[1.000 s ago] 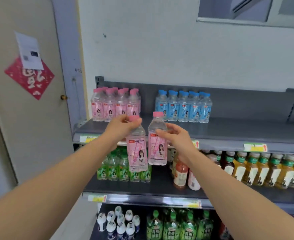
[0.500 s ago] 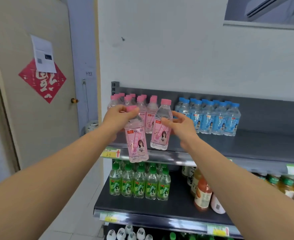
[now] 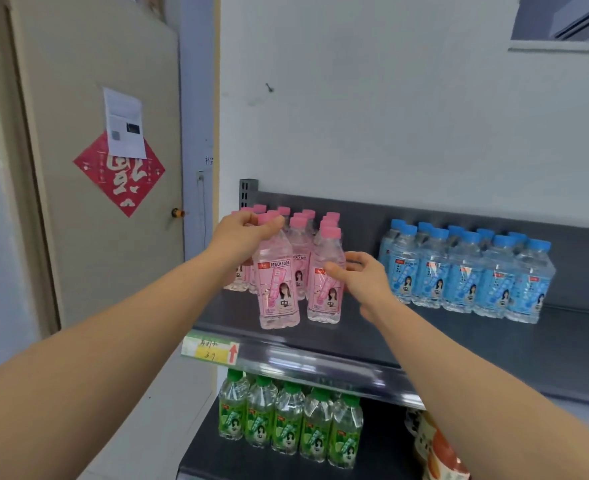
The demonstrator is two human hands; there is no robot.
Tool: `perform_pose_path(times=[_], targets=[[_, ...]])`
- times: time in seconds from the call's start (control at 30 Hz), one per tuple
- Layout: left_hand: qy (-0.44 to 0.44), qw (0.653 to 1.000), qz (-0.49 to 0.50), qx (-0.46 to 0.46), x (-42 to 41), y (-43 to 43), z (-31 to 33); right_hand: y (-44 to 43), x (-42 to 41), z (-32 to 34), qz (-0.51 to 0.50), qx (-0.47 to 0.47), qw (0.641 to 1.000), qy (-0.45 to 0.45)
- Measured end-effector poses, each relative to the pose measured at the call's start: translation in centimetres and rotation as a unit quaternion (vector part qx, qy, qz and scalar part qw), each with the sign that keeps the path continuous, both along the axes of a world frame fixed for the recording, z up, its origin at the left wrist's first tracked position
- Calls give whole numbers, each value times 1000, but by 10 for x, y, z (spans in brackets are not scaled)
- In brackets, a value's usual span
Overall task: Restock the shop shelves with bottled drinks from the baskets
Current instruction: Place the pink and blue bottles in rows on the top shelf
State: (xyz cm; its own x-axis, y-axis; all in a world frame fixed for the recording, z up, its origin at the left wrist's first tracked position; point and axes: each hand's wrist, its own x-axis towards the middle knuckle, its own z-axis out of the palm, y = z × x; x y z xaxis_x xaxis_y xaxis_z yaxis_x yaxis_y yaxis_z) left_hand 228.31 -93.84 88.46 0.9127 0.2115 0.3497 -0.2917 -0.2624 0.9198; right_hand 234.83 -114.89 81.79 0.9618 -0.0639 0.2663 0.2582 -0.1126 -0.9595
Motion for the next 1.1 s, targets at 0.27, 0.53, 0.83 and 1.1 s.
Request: perform_pose_path(times=[0.27,0.53,0.83,1.1], targets=[[-13,1000,-11,18,19,-2,-1,3,8,-3,-22,-29,999,-31],[-12,998,-18,65,34,-7,0,4,2,-7,-12,-36,999,-28],[-5,996,-21,85,59,-18,-14,-7,-11,-10,-24,-103,994,3],[-9,995,-9,95,74,-28,-20,-11,-12,-14,-11,-154,987,41]])
